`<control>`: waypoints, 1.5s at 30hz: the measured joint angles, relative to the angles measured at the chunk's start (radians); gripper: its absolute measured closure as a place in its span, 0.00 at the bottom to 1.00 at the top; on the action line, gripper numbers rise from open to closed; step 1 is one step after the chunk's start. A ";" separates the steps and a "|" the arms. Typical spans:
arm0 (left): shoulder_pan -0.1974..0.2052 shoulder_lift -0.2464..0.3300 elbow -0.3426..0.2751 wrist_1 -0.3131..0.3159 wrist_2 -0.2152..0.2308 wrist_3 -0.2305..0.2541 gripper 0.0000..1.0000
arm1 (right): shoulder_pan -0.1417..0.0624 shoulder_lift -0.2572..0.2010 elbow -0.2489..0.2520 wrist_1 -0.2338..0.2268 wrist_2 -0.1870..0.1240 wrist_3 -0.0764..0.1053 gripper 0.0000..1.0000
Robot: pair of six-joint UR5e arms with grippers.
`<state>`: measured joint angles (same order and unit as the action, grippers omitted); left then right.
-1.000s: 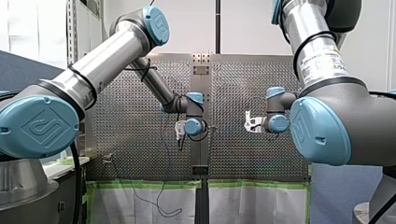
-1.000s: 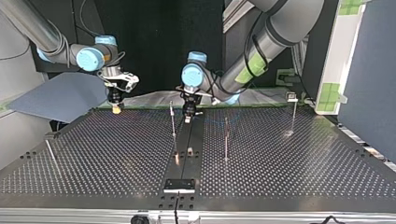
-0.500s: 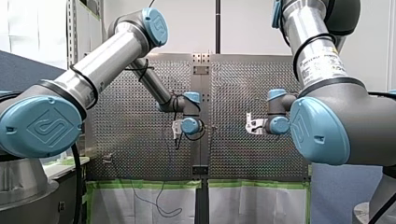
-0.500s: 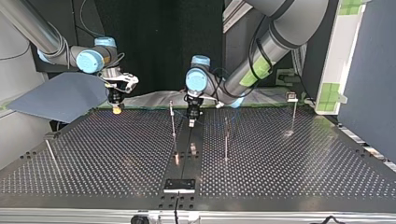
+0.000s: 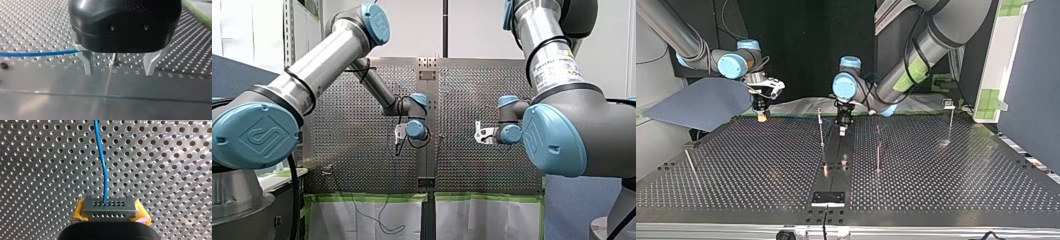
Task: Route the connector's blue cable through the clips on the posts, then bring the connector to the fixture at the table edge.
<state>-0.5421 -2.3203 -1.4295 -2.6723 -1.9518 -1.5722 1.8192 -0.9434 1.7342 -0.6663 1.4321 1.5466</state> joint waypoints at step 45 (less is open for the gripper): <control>-0.114 0.088 -0.097 -0.151 0.093 0.020 0.00 | -0.002 0.000 0.000 0.028 -0.015 0.004 1.00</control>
<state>-0.6562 -2.2323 -1.5268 -2.8235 -1.8590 -1.5519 1.8174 -0.9434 1.7343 -0.6386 1.4171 1.5503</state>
